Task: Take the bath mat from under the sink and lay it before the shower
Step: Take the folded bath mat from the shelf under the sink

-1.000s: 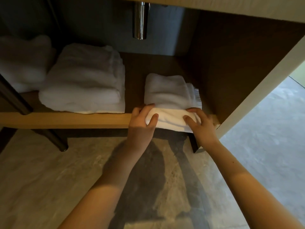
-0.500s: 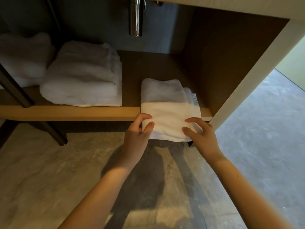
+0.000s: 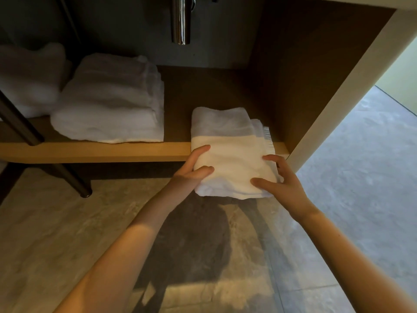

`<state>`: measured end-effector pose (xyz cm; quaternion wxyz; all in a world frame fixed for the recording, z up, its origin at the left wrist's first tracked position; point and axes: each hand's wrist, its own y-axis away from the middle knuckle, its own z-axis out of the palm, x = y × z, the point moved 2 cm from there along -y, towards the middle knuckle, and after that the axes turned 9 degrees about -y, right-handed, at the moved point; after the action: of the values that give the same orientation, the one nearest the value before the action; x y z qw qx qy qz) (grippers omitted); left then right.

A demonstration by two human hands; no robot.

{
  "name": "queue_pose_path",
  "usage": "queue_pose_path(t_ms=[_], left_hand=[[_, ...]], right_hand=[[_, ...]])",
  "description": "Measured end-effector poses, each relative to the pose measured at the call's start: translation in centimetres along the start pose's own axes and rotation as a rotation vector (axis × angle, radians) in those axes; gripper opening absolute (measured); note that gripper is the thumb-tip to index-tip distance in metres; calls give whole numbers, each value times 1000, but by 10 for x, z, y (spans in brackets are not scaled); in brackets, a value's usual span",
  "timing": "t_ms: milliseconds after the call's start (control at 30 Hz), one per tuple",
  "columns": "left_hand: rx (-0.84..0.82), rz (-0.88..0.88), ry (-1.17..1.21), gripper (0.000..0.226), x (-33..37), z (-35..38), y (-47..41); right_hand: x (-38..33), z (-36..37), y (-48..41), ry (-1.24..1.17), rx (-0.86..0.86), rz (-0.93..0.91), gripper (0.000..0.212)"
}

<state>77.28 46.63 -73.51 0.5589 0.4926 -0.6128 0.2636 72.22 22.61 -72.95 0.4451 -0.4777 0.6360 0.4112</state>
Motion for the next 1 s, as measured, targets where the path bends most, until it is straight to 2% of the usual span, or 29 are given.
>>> queue_pose_path(t_ms=[133, 267, 367, 533, 667, 800, 1000], left_hand=[[19, 41, -50, 47, 6, -2, -9], [39, 47, -9, 48, 7, 0, -18], [71, 48, 47, 52, 2, 0, -21], [128, 30, 10, 59, -5, 2, -22], [141, 53, -2, 61, -8, 8, 4], [156, -34, 33, 61, -1, 15, 51], [124, -176, 62, 61, 68, 15, 126]], right_hand=[[-8, -2, -19, -89, -164, 8, 85], [-10, 0, -37, -204, -206, 52, 79], [-4, 3, -46, -172, -221, -21, 71], [9, 5, -42, -157, -187, 1, 69], [18, 7, -19, -204, -169, 17, 73], [7, 7, 27, -180, -135, 56, 79], [-58, -16, 103, -165, -98, 256, 85]])
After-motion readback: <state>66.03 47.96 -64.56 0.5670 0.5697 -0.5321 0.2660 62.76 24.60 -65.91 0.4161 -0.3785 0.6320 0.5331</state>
